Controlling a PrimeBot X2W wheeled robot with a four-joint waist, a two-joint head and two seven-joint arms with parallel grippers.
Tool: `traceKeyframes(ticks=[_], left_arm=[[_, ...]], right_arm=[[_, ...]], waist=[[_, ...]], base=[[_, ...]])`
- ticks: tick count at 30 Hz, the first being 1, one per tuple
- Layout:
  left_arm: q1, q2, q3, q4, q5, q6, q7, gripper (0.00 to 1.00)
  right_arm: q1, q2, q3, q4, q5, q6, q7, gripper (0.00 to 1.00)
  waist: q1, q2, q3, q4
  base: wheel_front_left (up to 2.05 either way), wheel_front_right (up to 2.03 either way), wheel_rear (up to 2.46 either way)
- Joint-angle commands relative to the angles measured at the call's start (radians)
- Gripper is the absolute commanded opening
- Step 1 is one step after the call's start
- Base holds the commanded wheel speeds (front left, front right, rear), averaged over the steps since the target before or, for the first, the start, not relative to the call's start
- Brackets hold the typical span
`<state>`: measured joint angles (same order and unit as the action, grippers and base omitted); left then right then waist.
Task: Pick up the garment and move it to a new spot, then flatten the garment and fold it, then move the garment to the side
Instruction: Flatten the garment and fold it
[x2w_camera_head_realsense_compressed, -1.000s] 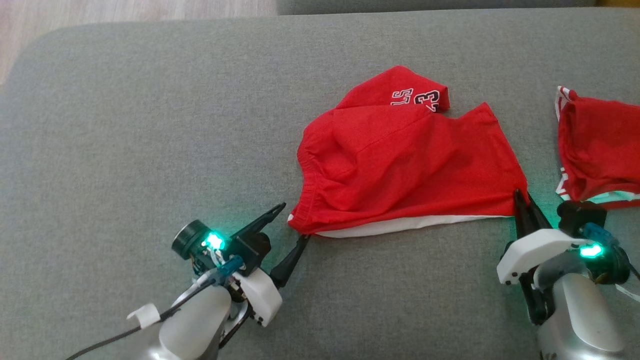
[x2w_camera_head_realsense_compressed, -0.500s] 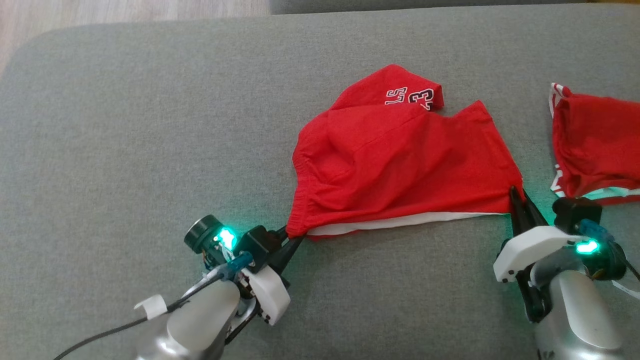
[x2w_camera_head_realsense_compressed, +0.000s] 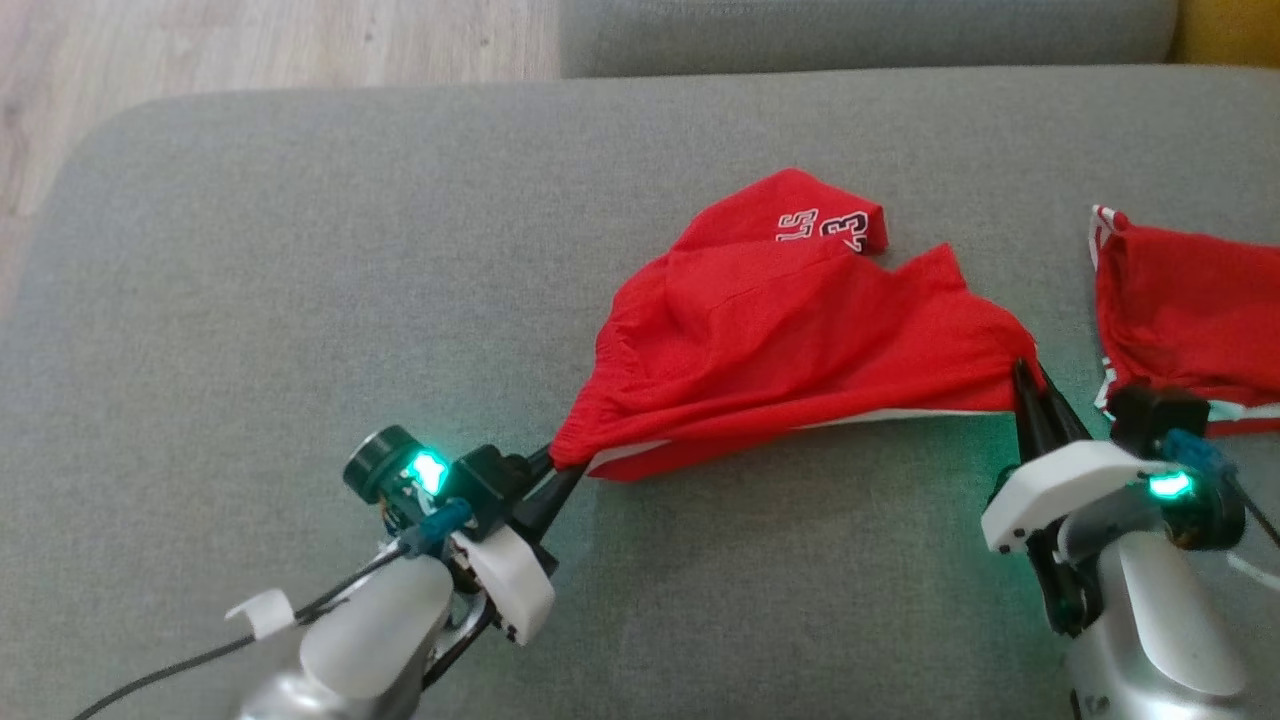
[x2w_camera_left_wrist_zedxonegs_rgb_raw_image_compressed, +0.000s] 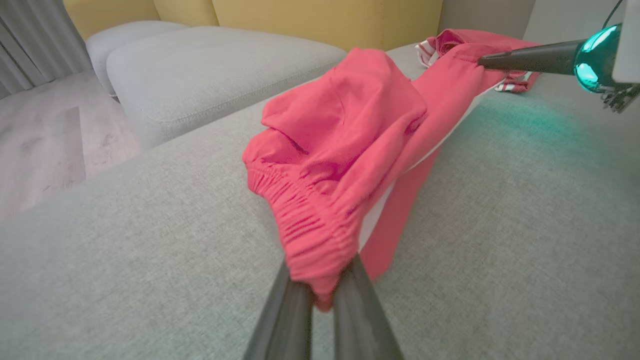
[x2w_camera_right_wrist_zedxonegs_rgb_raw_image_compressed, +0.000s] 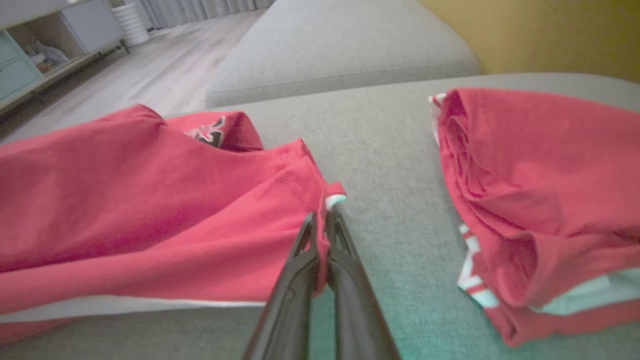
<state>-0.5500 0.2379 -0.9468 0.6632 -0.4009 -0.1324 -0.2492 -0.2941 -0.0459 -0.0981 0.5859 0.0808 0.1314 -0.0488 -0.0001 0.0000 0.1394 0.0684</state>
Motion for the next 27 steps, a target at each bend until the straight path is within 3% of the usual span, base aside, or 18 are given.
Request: traceKeyframes(ticks=[1, 7, 13, 20, 27], left_arm=[[-0.052, 0.043, 0.032, -0.041, -0.013, 0.002, -0.003, 0.0], [-0.148, 0.106, 0.029, -0.132, -0.055, 0.002, 0.059, 0.0], [-0.348, 0.191, 0.009, -0.206, -0.104, 0.002, 0.161, 0.0], [-0.533, 0.243, 0.003, -0.224, -0.148, 0.002, 0.222, 0.0], [-0.561, 0.285, -0.009, -0.288, -0.204, 0.002, 0.262, 0.0]], right_arm=[[-0.016, -0.004, 0.036, -0.059, 0.018, -0.001, 0.013, 0.0], [-0.063, -0.005, 0.074, -0.176, 0.002, -0.001, 0.087, 0.0], [-0.199, -0.035, 0.098, -0.305, 0.008, -0.001, 0.173, 0.0], [-0.315, -0.052, 0.105, -0.393, 0.008, -0.001, 0.2, 0.0], [-0.27, -0.045, 0.116, -0.473, -0.005, -0.001, 0.24, 0.0]], waist=[[0.0001, 0.0, -0.018, 0.001], [0.0001, 0.0, -0.053, -0.002], [0.0001, 0.0, -0.102, -0.005], [0.0001, 0.0, -0.151, -0.012], [0.0001, 0.0, -0.164, -0.018]], base=[[0.0, 0.0, 0.0], [0.0, 0.0, 0.0], [0.0, 0.0, 0.0], [0.0, 0.0, 0.0], [0.0, 0.0, 0.0]])
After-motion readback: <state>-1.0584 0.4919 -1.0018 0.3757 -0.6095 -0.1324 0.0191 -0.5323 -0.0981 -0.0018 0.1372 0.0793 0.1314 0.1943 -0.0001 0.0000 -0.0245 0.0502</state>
